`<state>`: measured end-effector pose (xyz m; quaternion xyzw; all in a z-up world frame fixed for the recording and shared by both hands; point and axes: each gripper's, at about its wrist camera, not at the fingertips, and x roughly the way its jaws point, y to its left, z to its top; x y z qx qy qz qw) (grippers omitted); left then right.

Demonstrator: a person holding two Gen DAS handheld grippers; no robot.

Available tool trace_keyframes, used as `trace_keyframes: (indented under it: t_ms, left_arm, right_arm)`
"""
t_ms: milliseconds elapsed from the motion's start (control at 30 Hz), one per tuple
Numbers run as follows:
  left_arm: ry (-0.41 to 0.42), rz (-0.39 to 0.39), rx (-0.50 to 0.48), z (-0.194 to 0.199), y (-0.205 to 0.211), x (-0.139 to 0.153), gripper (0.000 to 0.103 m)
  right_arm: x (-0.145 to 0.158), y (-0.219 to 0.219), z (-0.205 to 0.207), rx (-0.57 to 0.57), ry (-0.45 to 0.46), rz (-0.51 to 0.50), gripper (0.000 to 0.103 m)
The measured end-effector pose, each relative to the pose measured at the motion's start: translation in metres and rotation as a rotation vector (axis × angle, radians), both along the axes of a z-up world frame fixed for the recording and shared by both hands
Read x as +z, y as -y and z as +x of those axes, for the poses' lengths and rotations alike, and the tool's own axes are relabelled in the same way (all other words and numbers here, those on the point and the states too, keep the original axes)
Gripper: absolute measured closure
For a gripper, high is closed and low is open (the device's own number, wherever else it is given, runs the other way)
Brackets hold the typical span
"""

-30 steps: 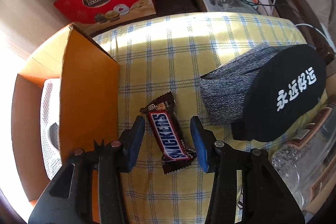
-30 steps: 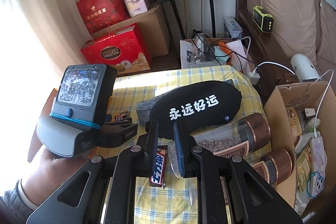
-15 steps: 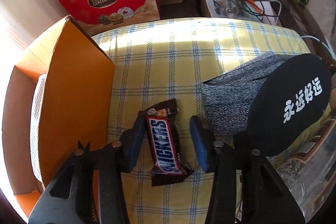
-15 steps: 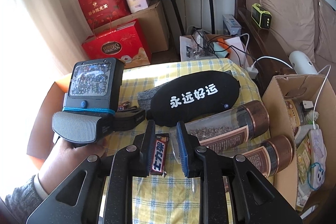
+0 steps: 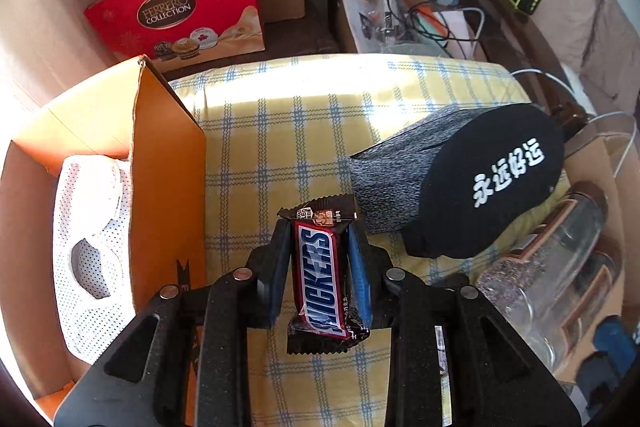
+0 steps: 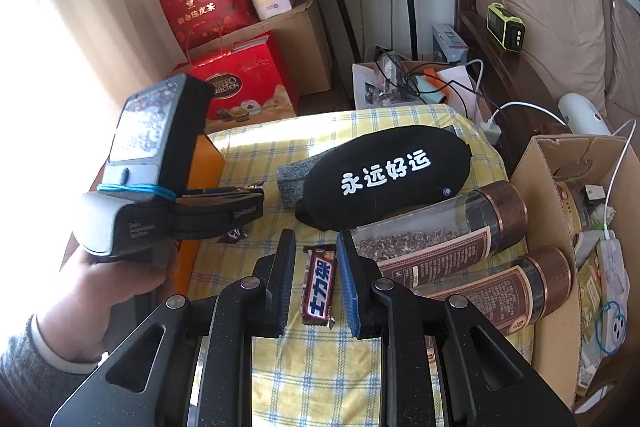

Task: Organize objects
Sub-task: 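Carry both Snickers bars toward the orange box with both grippers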

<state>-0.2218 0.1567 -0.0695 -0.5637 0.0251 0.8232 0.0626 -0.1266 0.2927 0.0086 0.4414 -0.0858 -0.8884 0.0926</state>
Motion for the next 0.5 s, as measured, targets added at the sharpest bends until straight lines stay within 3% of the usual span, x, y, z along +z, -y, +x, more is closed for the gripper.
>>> trace_keyframes:
  t_ms: [267, 500]
  left_arm:
    - [-0.101, 0.068, -0.042, 0.025, 0.023, 0.054, 0.077]
    - [-0.140, 0.134, -0.056, 0.048, 0.048, 0.078, 0.077]
  right_arm:
    - [-0.020, 0.018, 0.002, 0.054, 0.058, -0.029, 0.076]
    - [-0.052, 0.033, 0.001, 0.022, 0.125, -0.014, 0.069]
